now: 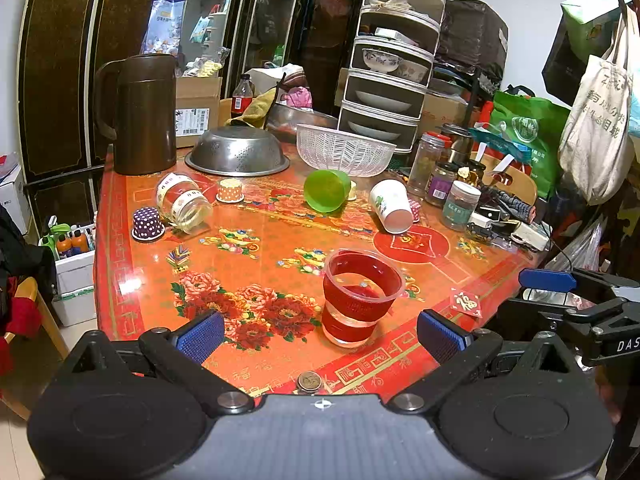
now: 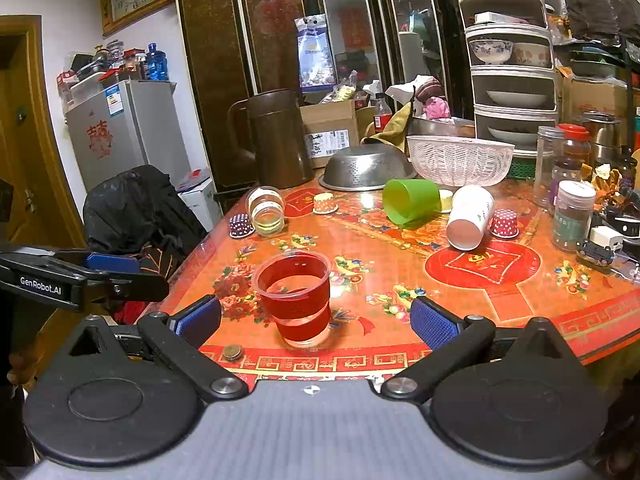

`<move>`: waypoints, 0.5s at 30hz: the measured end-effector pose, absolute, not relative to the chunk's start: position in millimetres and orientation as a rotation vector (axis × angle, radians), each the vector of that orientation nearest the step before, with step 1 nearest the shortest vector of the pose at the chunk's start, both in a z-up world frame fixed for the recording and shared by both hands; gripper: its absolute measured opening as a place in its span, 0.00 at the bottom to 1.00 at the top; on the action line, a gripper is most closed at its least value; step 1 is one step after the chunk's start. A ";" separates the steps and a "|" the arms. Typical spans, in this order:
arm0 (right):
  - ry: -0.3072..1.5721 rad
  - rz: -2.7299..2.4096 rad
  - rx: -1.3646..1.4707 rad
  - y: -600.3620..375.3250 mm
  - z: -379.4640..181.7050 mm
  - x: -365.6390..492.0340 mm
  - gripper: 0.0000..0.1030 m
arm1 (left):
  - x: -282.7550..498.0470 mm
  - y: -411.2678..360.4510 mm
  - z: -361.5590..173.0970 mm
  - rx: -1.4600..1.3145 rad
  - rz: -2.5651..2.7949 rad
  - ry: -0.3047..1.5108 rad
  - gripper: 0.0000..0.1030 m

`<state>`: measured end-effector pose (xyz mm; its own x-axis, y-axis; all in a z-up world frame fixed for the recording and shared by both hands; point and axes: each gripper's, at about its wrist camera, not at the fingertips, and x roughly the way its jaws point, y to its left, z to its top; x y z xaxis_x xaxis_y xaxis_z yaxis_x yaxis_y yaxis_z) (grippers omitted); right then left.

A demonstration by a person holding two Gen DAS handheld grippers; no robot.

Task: Flip cup upright

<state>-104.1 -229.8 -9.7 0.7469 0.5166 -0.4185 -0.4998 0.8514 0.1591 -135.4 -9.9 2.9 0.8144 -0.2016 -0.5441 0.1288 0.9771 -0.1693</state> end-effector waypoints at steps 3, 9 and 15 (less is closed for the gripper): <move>0.466 0.558 0.037 -229.3 -9.2 -104.6 0.99 | -135.4 -10.1 2.9 -0.127 -0.176 0.593 1.00; 0.462 0.558 0.039 -229.7 -9.6 -104.8 0.99 | -135.2 -9.9 2.7 -0.126 -0.175 0.593 1.00; 0.462 0.559 0.038 -229.6 -9.6 -104.6 0.99 | -134.8 -9.3 2.5 -0.125 -0.174 0.594 1.00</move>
